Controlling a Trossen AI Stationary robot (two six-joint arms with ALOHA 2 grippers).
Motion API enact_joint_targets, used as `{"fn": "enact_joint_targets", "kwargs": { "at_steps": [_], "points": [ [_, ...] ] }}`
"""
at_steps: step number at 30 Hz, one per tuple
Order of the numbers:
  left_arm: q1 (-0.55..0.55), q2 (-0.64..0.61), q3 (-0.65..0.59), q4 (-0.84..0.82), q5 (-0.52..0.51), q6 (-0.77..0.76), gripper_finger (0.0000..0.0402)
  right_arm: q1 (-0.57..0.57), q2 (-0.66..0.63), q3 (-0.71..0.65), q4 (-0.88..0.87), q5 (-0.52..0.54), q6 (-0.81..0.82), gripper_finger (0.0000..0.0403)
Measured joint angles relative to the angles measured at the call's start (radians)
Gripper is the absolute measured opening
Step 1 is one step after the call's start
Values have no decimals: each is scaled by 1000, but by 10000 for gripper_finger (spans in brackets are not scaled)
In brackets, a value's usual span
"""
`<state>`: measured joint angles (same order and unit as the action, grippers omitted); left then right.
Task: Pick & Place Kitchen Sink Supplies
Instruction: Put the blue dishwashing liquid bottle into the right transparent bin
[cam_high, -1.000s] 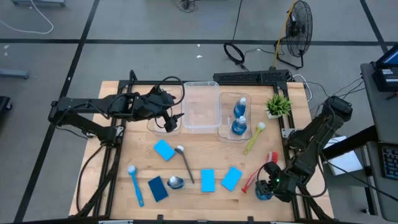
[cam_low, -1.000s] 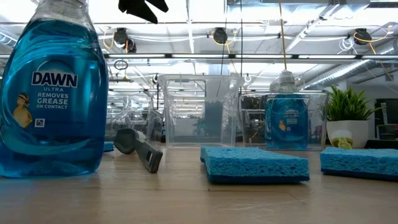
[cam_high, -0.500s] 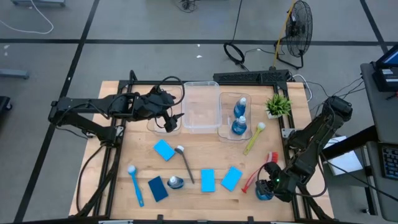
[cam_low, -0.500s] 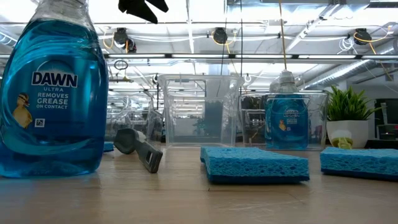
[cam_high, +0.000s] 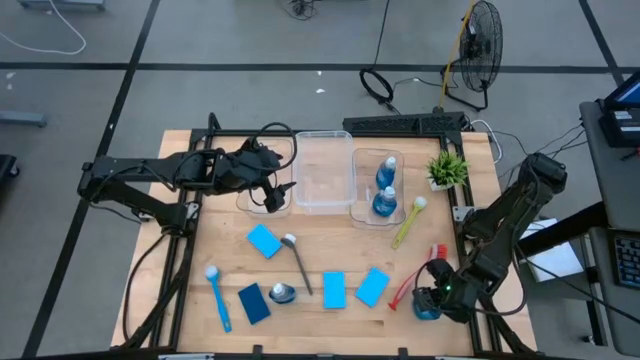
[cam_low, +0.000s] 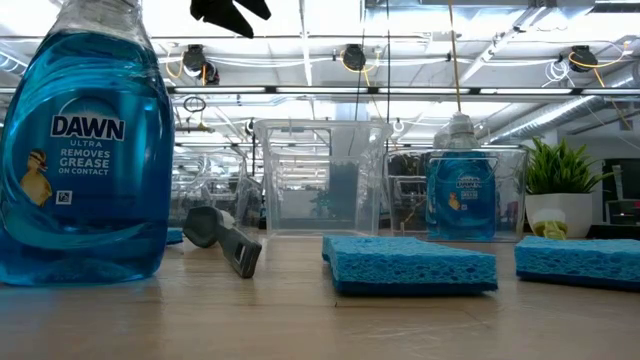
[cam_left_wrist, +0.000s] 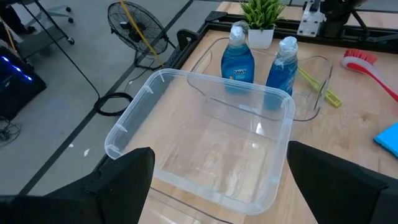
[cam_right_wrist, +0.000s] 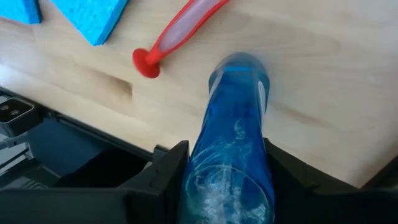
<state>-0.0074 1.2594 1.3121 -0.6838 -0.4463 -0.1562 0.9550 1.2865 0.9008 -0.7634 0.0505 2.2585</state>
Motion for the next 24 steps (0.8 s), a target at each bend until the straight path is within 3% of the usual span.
{"fn": "enact_joint_targets", "kwargs": {
  "at_steps": [15,24],
  "points": [
    [0,0,0,9,0,0,365,-27,-118,-5,-165,7,-53,149],
    [0,0,0,40,-1,-3,365,-45,-237,-4,-152,1,-104,149]
  ]
}}
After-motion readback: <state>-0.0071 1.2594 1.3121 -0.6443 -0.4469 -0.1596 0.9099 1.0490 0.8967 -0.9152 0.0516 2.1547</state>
